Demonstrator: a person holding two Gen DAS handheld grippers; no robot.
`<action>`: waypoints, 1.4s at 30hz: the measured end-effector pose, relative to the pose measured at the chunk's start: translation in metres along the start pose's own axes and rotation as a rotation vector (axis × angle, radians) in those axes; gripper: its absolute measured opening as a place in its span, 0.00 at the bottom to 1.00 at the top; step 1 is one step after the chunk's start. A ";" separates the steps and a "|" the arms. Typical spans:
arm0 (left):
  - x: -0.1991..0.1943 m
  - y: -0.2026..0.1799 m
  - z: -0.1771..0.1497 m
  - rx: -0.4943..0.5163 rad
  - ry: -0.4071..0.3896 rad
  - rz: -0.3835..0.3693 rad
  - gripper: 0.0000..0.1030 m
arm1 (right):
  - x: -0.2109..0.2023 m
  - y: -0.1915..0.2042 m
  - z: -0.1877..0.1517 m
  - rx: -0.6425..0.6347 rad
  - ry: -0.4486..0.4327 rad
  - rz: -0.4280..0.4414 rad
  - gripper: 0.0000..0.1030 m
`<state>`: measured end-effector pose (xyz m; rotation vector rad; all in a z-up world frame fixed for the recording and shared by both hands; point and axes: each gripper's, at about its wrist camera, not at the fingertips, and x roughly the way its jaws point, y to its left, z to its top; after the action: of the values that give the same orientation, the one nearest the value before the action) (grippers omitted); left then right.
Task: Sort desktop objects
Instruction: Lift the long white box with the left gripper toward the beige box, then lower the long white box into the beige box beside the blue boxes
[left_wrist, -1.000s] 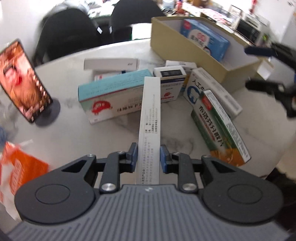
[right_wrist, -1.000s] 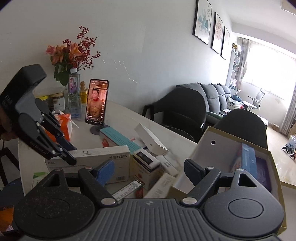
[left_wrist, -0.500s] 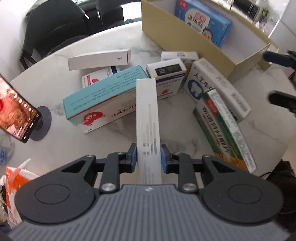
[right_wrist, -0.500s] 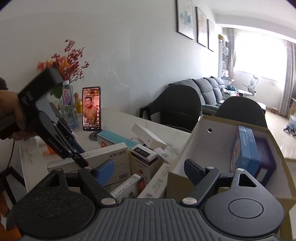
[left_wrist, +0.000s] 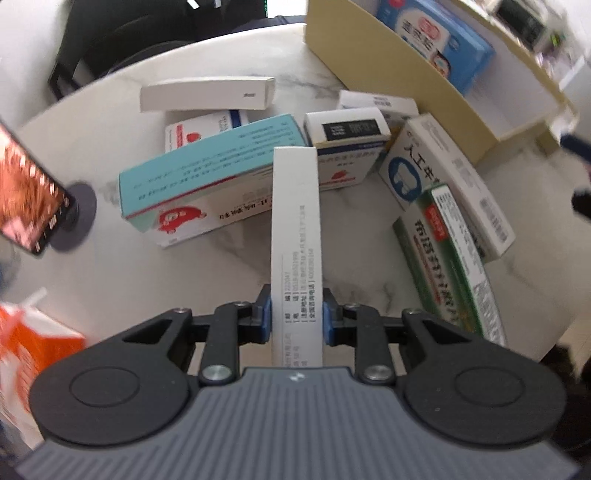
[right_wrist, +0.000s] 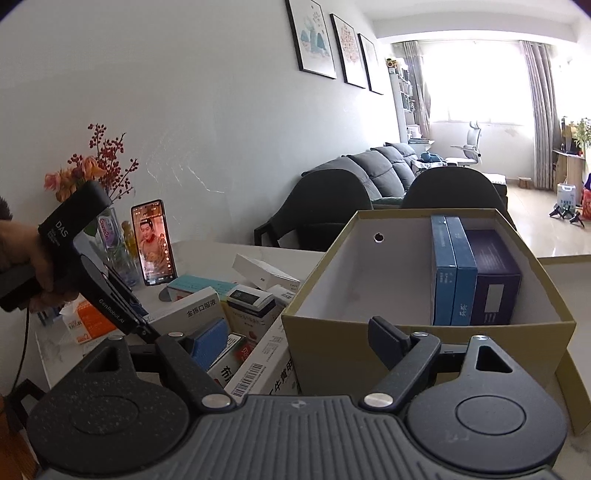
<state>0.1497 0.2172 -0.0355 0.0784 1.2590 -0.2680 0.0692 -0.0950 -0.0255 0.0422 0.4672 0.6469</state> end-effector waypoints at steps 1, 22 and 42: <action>-0.001 0.002 -0.001 -0.024 -0.004 -0.012 0.22 | -0.001 -0.002 -0.001 0.008 -0.003 0.000 0.83; -0.066 0.013 0.019 -0.302 -0.221 -0.152 0.22 | -0.015 -0.029 -0.009 0.126 -0.057 -0.016 0.83; -0.072 -0.012 0.082 -0.389 -0.359 -0.239 0.22 | -0.036 -0.050 -0.015 0.158 -0.091 -0.060 0.83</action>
<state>0.2029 0.1997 0.0588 -0.4399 0.9416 -0.2263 0.0657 -0.1582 -0.0334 0.2052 0.4293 0.5459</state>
